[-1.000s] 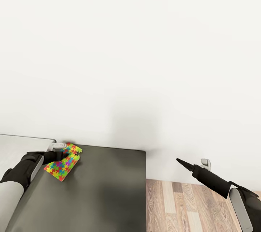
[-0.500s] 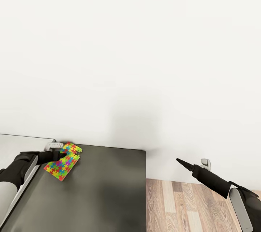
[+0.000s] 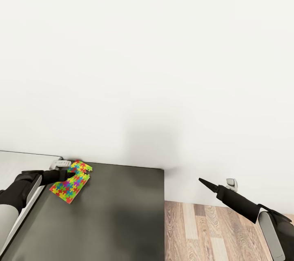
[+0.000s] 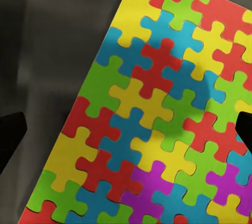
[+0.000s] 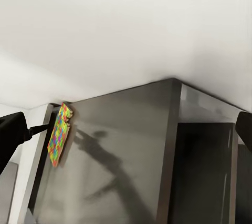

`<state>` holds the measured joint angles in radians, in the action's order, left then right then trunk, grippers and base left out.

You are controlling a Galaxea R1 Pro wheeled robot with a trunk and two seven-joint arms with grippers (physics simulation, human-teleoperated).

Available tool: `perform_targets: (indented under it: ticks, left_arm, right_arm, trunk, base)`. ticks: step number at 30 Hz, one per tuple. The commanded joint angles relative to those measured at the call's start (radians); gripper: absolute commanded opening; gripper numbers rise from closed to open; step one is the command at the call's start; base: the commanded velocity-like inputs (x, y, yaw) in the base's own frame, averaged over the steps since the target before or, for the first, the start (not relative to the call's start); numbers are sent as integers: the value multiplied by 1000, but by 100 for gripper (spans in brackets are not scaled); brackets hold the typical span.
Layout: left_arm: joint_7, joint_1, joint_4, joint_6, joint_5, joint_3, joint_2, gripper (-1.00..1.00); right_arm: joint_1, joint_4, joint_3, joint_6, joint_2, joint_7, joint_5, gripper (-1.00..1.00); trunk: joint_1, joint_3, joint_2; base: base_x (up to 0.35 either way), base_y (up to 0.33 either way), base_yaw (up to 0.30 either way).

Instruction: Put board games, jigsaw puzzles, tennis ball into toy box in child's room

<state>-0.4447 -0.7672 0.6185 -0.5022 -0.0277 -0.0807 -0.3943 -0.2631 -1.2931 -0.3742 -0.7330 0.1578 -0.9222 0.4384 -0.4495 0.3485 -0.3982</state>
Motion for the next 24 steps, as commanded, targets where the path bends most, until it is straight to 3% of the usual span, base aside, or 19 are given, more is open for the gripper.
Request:
perform_targets:
  ticks: [1,12,24]
  left_arm:
    - [-7,-1,1,-7,-3,-5,0,100]
    - [-16,-1,1,-7,3,-8,-8,100]
    - [-103,-1,0,-7,3,-11,-15,100]
  right_arm:
    - [-1,0,-1,-6,0,-1,3,100]
    - [-1,0,0,-5,0,-2,3,100]
    - [-1,0,0,-5,-1,-1,3,100]
  trunk:
    - [-1,2,-2]
    - [-1,2,-2]
    - [-1,2,-2]
  base:
    - [0,0,0]
    - [0,0,0]
    - [0,0,0]
